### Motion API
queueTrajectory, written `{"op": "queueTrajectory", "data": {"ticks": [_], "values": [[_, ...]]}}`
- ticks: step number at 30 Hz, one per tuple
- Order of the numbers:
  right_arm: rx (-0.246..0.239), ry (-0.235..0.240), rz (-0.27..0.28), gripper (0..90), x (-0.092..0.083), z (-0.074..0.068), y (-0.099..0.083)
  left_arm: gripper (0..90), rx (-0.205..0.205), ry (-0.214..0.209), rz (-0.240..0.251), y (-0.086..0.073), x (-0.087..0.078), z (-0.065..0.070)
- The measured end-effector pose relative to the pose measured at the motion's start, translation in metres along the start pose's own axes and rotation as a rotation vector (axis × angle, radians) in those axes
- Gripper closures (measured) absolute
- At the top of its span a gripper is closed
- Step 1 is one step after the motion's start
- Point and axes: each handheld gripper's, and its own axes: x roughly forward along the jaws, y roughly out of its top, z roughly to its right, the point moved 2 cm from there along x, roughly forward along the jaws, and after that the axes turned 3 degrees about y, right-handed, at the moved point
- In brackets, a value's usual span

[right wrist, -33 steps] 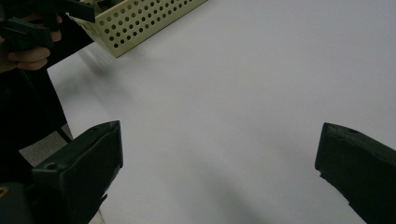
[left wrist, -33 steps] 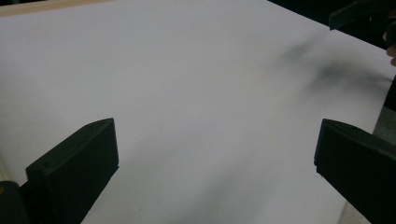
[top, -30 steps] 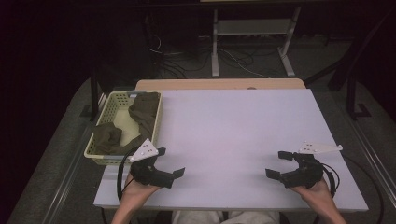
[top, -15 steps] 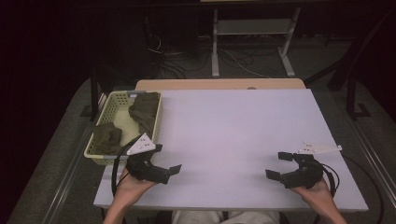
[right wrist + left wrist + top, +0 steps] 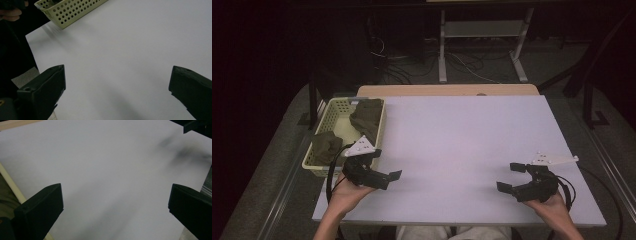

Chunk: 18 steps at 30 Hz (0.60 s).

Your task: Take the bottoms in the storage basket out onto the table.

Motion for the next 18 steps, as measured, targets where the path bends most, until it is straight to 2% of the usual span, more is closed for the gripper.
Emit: {"op": "queueTrajectory", "data": {"ticks": [6, 18], "values": [[0.002, -0.003, 0.004, 0.6, 0.000, 0.000, 0.000, 0.0, -0.002, -0.001, -0.016, 0.005, -0.002, -0.005], [0.002, -0.005, 0.009, 0.6, -0.001, 0.001, 0.000, 0.0, -0.005, 0.029, -0.047, 0.012, -0.011, -0.022]]}}
